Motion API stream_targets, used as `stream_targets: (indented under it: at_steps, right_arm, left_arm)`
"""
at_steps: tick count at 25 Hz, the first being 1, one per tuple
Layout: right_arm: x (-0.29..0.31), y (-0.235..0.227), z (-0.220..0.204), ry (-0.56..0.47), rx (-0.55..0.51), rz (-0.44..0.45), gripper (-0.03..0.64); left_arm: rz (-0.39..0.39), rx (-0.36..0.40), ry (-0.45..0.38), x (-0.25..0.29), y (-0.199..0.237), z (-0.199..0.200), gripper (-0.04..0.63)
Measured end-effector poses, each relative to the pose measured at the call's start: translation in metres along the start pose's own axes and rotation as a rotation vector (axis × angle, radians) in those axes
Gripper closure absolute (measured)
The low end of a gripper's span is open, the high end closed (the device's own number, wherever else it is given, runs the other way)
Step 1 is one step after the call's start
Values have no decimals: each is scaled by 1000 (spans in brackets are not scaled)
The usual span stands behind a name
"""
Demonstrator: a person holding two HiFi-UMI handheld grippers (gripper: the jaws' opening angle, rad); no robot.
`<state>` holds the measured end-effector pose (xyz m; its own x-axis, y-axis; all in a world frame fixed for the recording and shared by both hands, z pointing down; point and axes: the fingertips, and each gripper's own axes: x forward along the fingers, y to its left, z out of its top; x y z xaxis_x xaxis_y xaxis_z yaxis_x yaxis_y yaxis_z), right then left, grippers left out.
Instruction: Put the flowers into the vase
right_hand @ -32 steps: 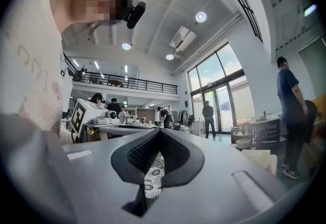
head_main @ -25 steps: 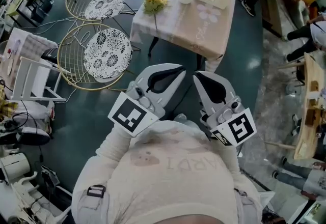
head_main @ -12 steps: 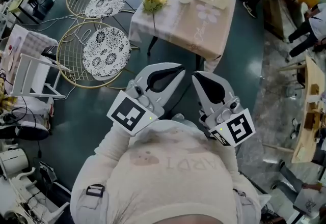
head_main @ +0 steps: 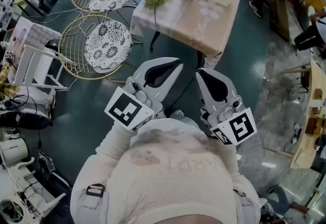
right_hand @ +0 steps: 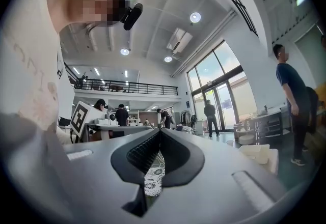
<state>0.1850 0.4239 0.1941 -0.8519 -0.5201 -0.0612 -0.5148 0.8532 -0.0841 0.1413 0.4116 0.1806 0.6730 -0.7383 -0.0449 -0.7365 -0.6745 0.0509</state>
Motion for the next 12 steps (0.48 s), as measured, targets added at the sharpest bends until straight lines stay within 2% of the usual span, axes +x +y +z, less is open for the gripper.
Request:
stream_targets:
  at_steps: [2,7,12]
  right_arm:
    - [1,0,-2,-4,17,4,588]
    - [16,-12,-7,-7,41,-15,558]
    - [38,-26,-10,3,41,-59,552]
  left_arm:
    - [-1,-21,19,1,3,-3,595]
    - [-30,45,15,10,16,-9,595]
    - [-74,32,17,24,40,-17,595]
